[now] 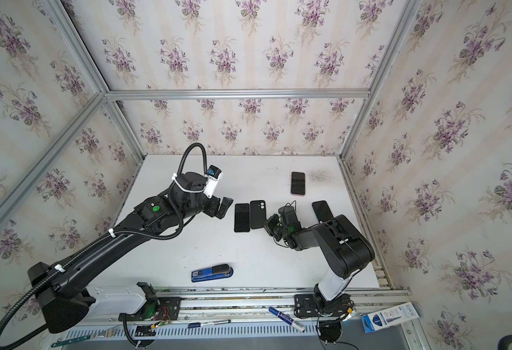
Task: Take the phone out of the phone case
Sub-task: Place the phone case at the center of the table.
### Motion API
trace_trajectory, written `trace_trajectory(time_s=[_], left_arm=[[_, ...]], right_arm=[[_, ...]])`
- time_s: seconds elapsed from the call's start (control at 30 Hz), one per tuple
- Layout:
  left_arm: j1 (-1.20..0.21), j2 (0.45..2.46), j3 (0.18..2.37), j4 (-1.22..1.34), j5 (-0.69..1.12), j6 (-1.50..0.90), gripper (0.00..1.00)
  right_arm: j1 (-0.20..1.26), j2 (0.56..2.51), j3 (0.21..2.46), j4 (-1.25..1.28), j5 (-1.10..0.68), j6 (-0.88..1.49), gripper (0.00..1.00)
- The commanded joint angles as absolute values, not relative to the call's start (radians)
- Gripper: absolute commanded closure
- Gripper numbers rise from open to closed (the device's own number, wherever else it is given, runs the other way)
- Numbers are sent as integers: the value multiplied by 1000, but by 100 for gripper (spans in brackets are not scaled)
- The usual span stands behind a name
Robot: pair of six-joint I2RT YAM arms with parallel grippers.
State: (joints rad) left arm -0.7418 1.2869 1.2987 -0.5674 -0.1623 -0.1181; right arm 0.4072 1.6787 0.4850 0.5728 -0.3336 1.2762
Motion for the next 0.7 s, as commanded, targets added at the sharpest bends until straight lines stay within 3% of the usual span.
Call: trace_trajectory(time_s=[0.0, 0.27, 0.47, 0.67], left_arm=[[-736, 1279, 1319, -585, -170, -145, 0], [-726, 1292, 1354, -594, -173, -137, 0], [-719, 1312, 1379, -593, -161, -136, 0], [-718, 1310, 1405, -597, -152, -147, 0]], right_arm=[[411, 1674, 490, 519, -350, 1250, 93], [420, 1623, 449, 475, -348, 1249, 81], [423, 1589, 464, 419, -366, 1237, 56], [423, 1433, 549, -5, -331, 1090, 30]])
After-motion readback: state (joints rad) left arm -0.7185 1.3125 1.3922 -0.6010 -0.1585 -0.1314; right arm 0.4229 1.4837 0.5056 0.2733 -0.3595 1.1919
